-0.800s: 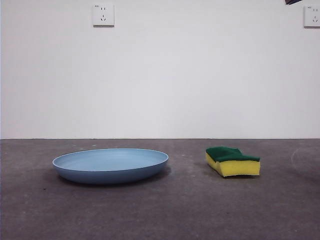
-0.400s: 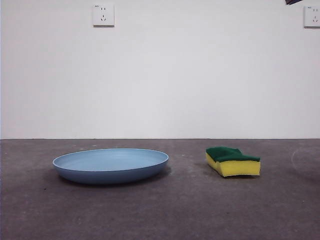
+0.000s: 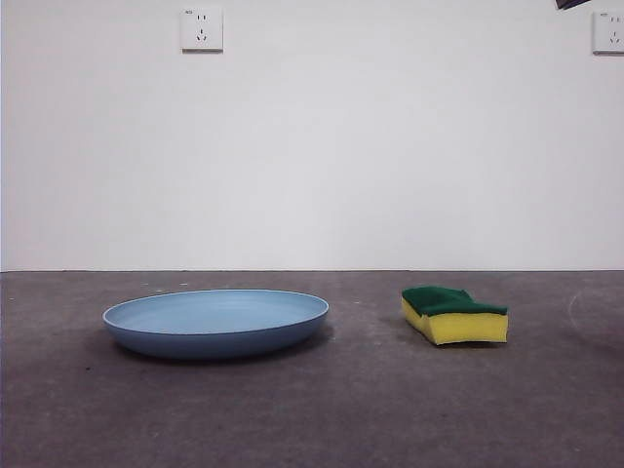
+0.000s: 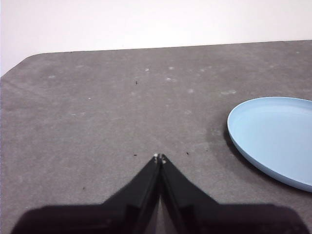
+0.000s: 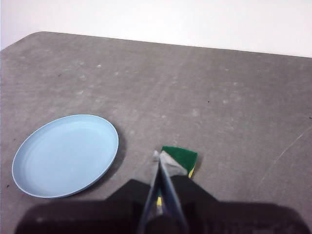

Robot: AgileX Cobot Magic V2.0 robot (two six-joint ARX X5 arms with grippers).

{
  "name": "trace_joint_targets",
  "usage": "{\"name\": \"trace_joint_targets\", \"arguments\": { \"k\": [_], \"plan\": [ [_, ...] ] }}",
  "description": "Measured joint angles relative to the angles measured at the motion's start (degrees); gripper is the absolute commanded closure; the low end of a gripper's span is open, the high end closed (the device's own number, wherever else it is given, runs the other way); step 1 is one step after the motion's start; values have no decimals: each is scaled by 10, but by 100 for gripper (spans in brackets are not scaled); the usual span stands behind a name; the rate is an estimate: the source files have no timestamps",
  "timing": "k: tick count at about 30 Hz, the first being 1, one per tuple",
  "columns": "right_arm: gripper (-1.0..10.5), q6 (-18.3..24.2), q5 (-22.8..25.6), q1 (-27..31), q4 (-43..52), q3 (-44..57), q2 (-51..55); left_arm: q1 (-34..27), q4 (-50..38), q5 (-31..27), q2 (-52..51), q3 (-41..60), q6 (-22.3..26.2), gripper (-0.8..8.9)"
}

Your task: Pick up the plate,pick up the cloth,clean the plate with the cloth

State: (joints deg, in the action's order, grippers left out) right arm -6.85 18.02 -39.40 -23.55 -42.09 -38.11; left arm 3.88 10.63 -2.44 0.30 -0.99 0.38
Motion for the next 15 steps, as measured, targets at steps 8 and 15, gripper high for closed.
{"name": "trace_joint_targets", "arguments": {
  "k": [8, 15],
  "plan": [
    [946, 32, 2, 27, -1, 0, 33, 0, 0, 0, 0, 0, 0, 816],
    [946, 70, -42, 178, 1, 16, 85, 0, 0, 0, 0, 0, 0, 816]
  ]
}}
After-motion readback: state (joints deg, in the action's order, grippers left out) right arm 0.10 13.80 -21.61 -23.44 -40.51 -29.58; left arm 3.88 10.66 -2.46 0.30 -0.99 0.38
